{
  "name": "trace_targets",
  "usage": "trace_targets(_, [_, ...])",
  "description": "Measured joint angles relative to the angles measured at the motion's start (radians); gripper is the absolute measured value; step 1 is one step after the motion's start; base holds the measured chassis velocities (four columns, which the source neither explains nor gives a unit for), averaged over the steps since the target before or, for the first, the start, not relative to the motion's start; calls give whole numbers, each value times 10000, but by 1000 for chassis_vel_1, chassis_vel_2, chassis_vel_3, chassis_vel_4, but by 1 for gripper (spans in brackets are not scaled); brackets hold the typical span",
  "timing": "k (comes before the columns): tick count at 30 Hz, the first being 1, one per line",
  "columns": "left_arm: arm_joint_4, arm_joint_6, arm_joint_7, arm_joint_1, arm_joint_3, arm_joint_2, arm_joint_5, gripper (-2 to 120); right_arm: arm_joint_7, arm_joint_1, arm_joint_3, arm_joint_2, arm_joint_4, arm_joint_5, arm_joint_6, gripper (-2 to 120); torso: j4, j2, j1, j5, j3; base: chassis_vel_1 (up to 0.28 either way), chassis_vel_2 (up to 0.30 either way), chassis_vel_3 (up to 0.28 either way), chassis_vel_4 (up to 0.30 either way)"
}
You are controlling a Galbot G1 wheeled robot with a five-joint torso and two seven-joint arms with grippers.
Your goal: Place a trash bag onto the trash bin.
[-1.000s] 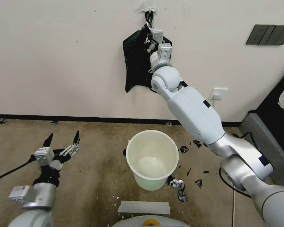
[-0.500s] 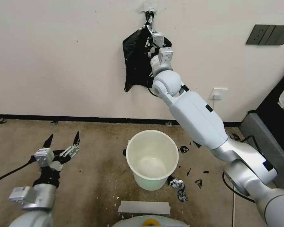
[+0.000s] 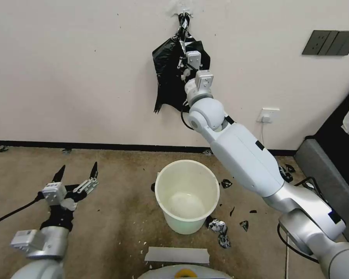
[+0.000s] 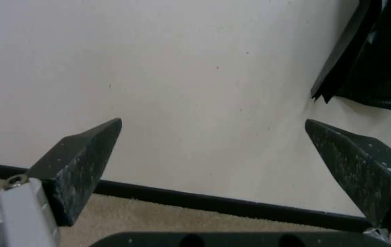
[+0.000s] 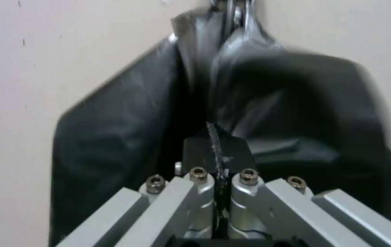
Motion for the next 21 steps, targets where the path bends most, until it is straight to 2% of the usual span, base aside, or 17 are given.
trace_targets(11, [-59, -1, 3, 19, 4, -21, 4, 100, -28, -402, 5, -34, 178, -186, -21, 0, 0, 0, 0, 0, 0, 0, 0, 0, 0])
trace_targets(16, [-39, -1, 2, 9, -23, -11, 5, 100, 59, -412, 253, 59, 657, -279, -199, 0, 0, 0, 0, 0, 0, 0, 0, 0, 0])
trace_targets(18, [-29, -1, 2, 0, -17, -10, 5, 100, 125, -359, 311, 98, 702, -273, -240, 4, 0, 0, 0, 0, 0, 0, 0, 0, 0])
trace_targets(20, [-7, -1, 1, -27, 7, -20, 5, 100, 290, -68, 397, 160, 680, -267, -353, 15, 0, 0, 0, 0, 0, 0, 0, 0, 0])
trace_targets(21, [-7, -1, 1, -27, 7, -20, 5, 100, 290, -68, 397, 160, 680, -267, -353, 15, 0, 0, 0, 0, 0, 0, 0, 0, 0])
